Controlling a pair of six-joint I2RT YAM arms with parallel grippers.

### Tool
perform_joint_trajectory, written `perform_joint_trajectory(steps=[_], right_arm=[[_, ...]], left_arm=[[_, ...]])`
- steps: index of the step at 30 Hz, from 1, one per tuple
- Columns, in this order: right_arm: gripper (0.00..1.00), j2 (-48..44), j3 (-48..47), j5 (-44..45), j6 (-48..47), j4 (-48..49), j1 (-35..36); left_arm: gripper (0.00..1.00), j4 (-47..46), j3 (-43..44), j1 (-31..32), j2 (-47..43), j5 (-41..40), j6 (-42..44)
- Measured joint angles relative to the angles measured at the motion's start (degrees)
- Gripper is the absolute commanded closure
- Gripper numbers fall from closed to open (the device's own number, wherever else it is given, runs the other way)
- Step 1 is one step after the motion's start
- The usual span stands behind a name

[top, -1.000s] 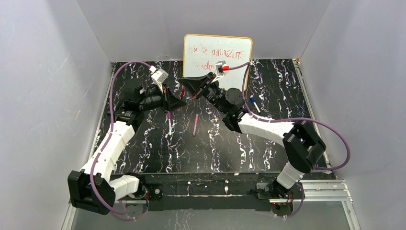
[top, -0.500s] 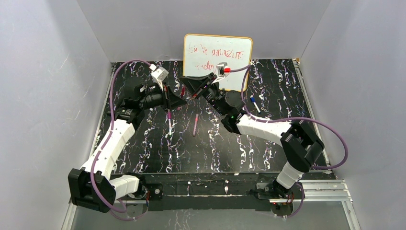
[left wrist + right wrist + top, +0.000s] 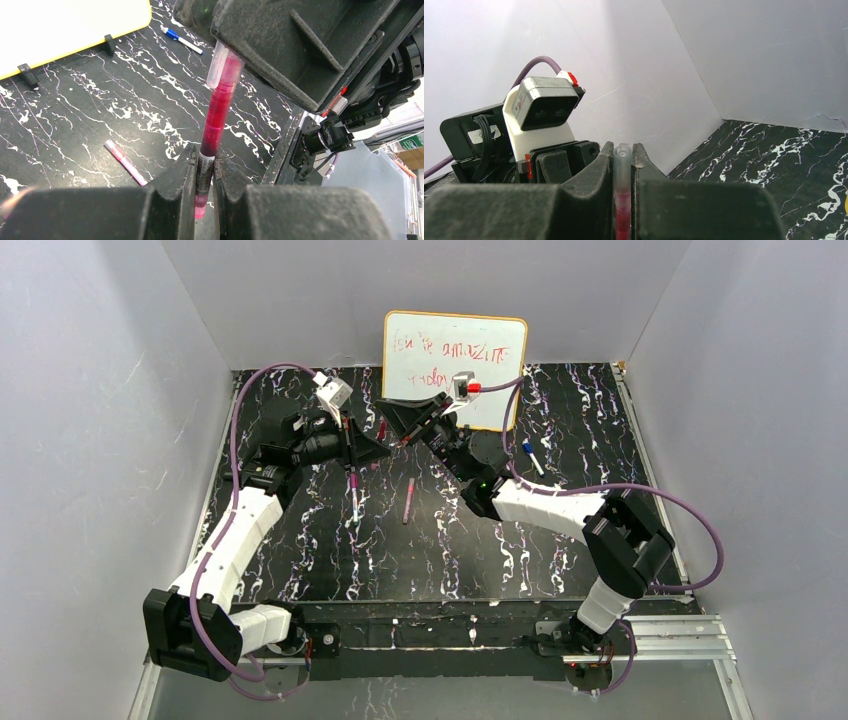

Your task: Insert the pens into the pen caps

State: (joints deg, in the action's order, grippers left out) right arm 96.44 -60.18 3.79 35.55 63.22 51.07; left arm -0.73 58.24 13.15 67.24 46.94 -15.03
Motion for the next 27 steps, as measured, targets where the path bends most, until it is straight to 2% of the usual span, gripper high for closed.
perform_joint_trajectory(steps=[18, 27], right_arm=[[0.99, 0.0, 0.8, 1.3, 0.5, 1.5, 0.6], [0.99, -0.9, 0.6, 1.2, 0.6, -5.3, 3.1]], left_arm=[[1.0, 1.6, 1.0, 0.1, -0.2, -0.1, 0.0], [1.0, 3.7, -5.7, 0.1, -6.3, -3.3, 0.7]])
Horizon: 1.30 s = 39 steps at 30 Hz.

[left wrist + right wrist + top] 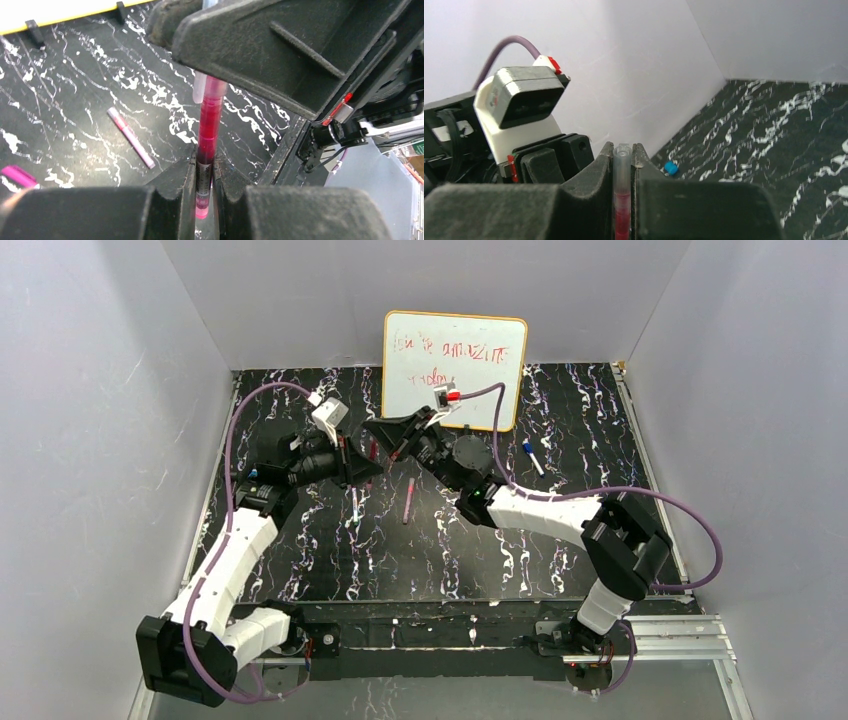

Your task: Insert the pens into the pen caps

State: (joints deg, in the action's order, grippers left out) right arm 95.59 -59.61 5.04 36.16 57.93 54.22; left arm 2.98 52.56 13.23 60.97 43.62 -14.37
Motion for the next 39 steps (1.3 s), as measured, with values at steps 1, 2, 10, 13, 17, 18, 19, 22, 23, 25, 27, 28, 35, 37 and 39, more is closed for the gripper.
perform_joint_trajectory(steps=[1, 2, 10, 13, 17, 18, 19, 22, 23, 25, 27, 28, 35, 37, 39], right_arm=[[0.99, 0.0, -0.4, -0.1, -0.2, -1.5, 0.2], [0.99, 0.0, -1.0, -0.1, -0.2, -3.5, 0.5], [0.99, -0.5, -6.1, -2.7, -2.6, -18.1, 2.5], [0.99, -1.1, -7.6, -3.1, -3.8, -22.3, 2.7], [0.99, -2.7, -8.9, -2.9, -5.4, -27.8, 3.0], [0.99, -3.3, -9.0, -2.8, -5.7, -29.1, 3.1], [0.99, -3.9, -9.0, -2.7, -6.0, -30.5, 3.2], [0.95, -5.3, -9.0, -2.3, -6.4, -34.0, 3.7], [0.91, -5.8, -9.0, -2.1, -6.4, -35.1, 3.8], [0.84, -6.8, -8.9, -2.0, -6.4, -37.6, 3.8], [0.81, -7.9, -8.7, -1.2, -6.2, -39.2, 3.8], [0.8, -8.7, -8.2, -0.6, -5.9, -39.9, 3.8], [0.48, -16.3, -2.9, 3.6, -4.0, -46.3, 1.1], [0.42, -19.2, -2.0, 4.0, -4.6, -47.6, -0.7], [0.39, -22.1, -1.9, 4.3, -5.2, -47.5, -2.7]], left_arm=[[1.0, 0.7, -0.6, 0.0, -0.6, -0.7, 0.3], [1.0, 1.2, -1.3, 0.0, -1.1, -1.4, 0.5], [1.0, 3.9, -6.0, 0.0, -6.2, -4.9, 1.4], [1.0, 4.1, -6.1, 0.0, -6.3, -4.9, 1.7], [1.0, 4.0, -6.4, 0.3, -6.4, -4.0, 2.3], [1.0, 3.8, -6.7, 0.4, -6.6, -3.7, 2.4], [1.0, 3.5, -7.2, 0.5, -6.9, -3.5, 2.7], [1.0, 3.3, -8.6, 0.7, -8.0, -2.8, 3.1], [1.0, 3.0, -9.1, 0.8, -8.3, -2.6, 3.3], [1.0, 2.2, -10.1, 0.9, -8.9, -2.1, 3.3], [1.0, 0.0, -11.4, 1.0, -9.1, -1.3, 3.0], [1.0, -1.0, -12.0, 1.1, -9.0, -0.9, 2.8], [1.0, -8.8, -16.0, 0.3, -8.0, -4.2, 1.8], [1.0, -9.2, -16.4, -1.0, -6.9, -7.3, 1.5], [1.0, -9.2, -16.5, -1.5, -5.1, -9.7, 1.5]])
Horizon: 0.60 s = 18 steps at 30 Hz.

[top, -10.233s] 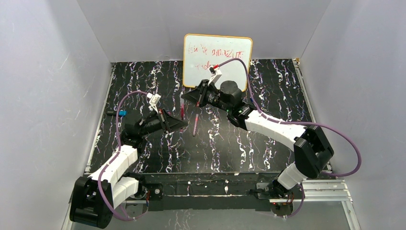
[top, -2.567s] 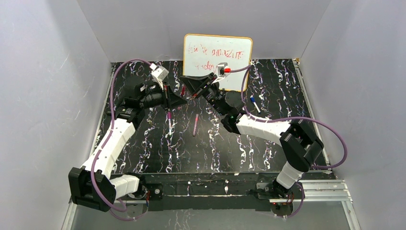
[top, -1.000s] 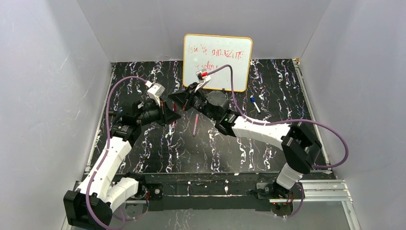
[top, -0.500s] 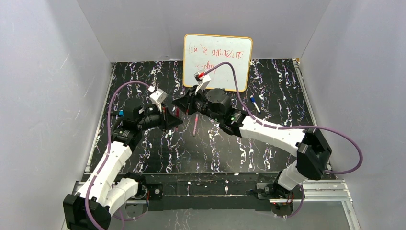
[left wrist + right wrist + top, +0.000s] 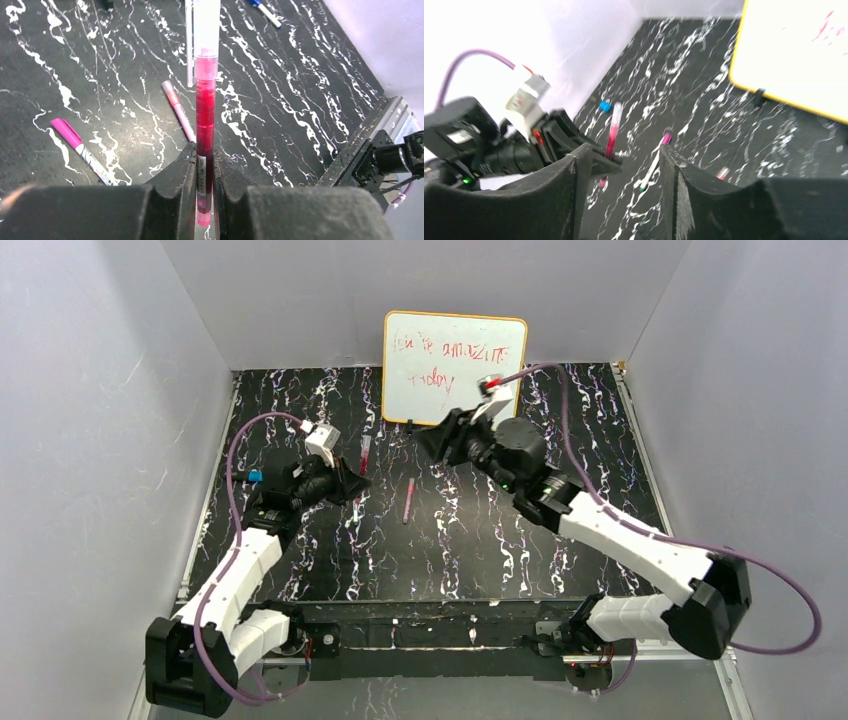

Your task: Insert the pens into the pen caps

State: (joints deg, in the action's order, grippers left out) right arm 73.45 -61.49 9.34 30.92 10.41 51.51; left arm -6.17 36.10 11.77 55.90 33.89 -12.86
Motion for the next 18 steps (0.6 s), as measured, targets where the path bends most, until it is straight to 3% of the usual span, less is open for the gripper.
perform_joint_trajectory(steps=[11, 18], right_arm=[[0.37, -10.4, 3.1, -0.5, -2.9, -1.5, -5.7], [0.36, -15.8, 8.9, -0.4, -3.7, -6.3, -5.7]], left_arm=[[1.0, 5.0, 3.8, 1.0, 11.4, -6.7, 1.1], [1.0, 13.7, 13.3, 10.9, 19.6, -20.9, -1.4]])
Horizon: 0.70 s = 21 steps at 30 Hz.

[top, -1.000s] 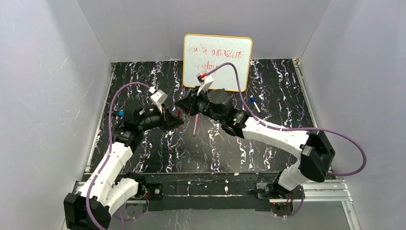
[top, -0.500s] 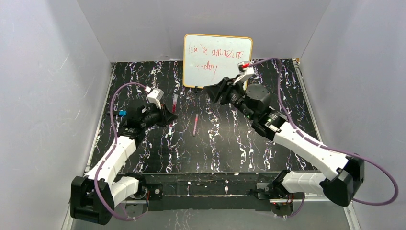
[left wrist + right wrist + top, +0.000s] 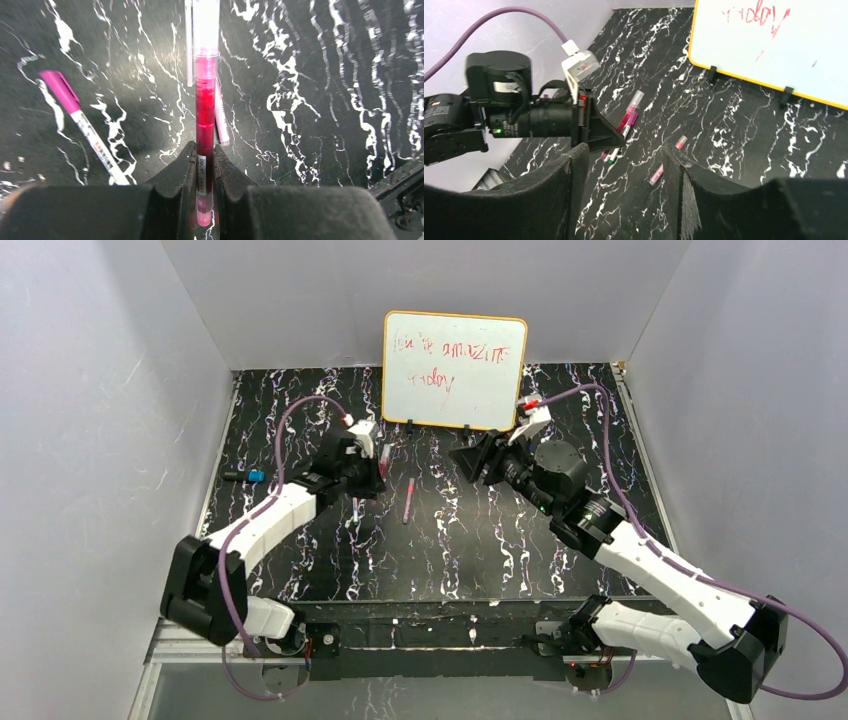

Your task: Insert the pens into the pen caps

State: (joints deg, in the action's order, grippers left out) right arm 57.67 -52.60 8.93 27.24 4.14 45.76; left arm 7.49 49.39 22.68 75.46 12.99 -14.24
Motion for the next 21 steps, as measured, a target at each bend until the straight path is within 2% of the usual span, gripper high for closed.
perform_joint_trajectory(steps=[5, 11, 16, 20, 21], right_arm=[[0.35, -4.4, 2.1, 1.1, -0.5, -3.8, -0.1], [0.33, -9.4, 2.6, 3.1, -0.7, -8.4, -0.3], [0.33, -12.0, 2.8, 4.1, -0.7, -11.0, -0.4], [0.33, -12.5, 3.0, 4.5, -0.4, -12.8, -0.4], [0.33, -12.7, 3.7, 4.5, -0.4, -13.6, -0.4]], left_arm=[[1.0, 4.2, 2.1, 5.3, 7.6, -8.4, -6.3], [1.0, 8.0, 2.1, 6.6, 11.5, -17.3, -14.8], [1.0, 7.9, 2.1, 6.7, 11.6, -20.9, -18.7], [1.0, 7.5, 2.1, 6.7, 15.0, -21.1, -20.5], [0.94, 7.5, 2.0, 6.8, 16.5, -21.0, -20.7]])
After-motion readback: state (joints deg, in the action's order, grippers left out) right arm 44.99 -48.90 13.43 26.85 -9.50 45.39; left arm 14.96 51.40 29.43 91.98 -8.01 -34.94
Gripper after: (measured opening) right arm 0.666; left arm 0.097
